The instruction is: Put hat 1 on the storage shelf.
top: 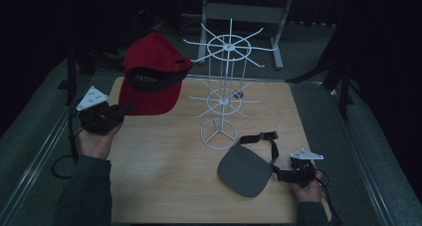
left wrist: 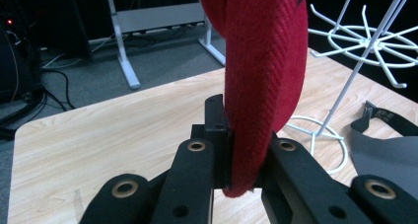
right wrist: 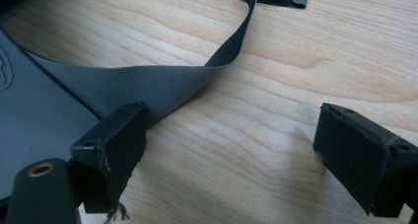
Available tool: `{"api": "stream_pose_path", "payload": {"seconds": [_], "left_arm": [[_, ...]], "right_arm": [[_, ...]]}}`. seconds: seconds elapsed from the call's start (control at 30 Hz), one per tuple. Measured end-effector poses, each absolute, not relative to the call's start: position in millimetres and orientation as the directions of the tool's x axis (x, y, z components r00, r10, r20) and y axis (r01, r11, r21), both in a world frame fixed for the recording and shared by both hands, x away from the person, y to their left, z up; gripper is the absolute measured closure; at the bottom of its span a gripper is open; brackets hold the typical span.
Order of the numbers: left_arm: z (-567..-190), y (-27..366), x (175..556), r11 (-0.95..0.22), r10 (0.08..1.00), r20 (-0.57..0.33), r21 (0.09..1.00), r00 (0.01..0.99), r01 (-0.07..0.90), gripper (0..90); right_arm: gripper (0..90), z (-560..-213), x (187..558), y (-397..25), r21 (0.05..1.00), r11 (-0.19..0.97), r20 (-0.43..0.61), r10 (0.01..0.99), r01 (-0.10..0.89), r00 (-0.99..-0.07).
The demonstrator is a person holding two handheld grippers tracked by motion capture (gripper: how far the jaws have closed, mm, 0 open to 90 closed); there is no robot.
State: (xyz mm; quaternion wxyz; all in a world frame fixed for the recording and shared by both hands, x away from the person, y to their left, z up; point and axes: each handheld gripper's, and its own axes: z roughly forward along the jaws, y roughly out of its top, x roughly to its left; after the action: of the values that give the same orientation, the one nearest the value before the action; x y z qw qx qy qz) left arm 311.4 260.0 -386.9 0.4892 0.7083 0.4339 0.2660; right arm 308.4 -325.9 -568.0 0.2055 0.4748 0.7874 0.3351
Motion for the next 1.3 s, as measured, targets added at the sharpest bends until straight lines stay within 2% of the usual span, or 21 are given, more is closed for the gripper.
{"api": "stream_pose_path", "payload": {"seconds": [1.3], "left_arm": [[-359.2, 261.1, 305.8, -0.064, 0.879, -0.093, 0.948, 0.467, 0.311, 86.1]], "right_arm": [[12.5, -568.0, 308.4, -325.9, 0.723, 0.325, -0.005, 0.885, 0.610, -0.465]]}}
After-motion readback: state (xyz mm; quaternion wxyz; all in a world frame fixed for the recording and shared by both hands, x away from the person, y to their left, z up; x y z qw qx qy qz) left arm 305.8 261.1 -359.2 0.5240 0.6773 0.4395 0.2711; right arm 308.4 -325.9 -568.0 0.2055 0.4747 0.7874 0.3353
